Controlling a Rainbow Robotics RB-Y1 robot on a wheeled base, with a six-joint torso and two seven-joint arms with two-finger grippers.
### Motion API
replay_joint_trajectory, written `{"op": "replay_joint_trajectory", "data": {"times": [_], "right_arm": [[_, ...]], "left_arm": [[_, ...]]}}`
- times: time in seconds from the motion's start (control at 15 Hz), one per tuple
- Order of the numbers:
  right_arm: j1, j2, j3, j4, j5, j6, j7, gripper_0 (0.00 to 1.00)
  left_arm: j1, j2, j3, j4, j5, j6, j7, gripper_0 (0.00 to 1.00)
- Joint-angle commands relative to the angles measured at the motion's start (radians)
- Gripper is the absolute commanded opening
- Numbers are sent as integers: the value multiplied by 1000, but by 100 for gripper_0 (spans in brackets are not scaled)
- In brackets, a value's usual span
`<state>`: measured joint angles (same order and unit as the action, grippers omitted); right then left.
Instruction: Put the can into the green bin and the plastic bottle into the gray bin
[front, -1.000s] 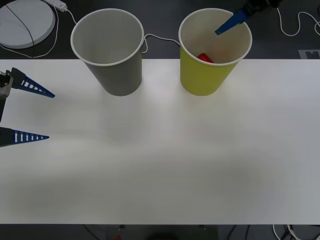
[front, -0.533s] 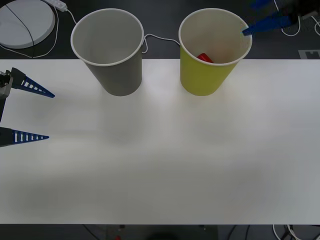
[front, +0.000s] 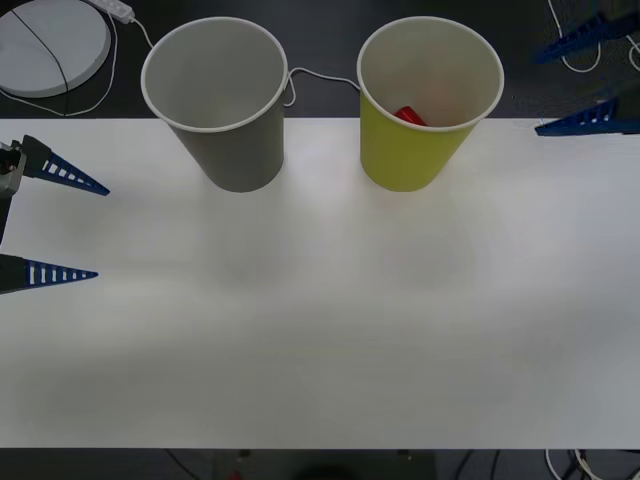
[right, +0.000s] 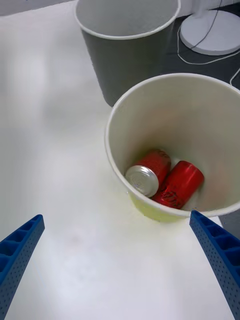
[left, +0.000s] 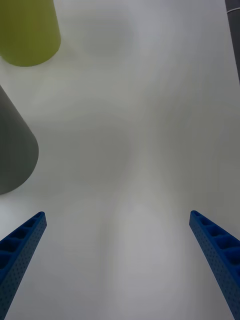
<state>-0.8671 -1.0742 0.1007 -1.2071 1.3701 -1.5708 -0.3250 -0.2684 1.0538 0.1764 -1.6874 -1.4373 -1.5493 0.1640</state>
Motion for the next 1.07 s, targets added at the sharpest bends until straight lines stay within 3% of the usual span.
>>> {"op": "replay_joint_trajectory", "data": {"times": [0.07, 0.4, 1.07], "right_arm": [[142, -3, -88, -71, -26, 0, 78, 100], [338, -1, -179, -152, -42, 0, 211, 100], [717, 7, -394, -474, -43, 0, 190, 100]], "left_arm": [[0, 0, 0, 0, 0, 0, 0, 100], [0, 0, 0, 0, 0, 0, 0, 100], [0, 0, 0, 0, 0, 0, 0, 100]]}}
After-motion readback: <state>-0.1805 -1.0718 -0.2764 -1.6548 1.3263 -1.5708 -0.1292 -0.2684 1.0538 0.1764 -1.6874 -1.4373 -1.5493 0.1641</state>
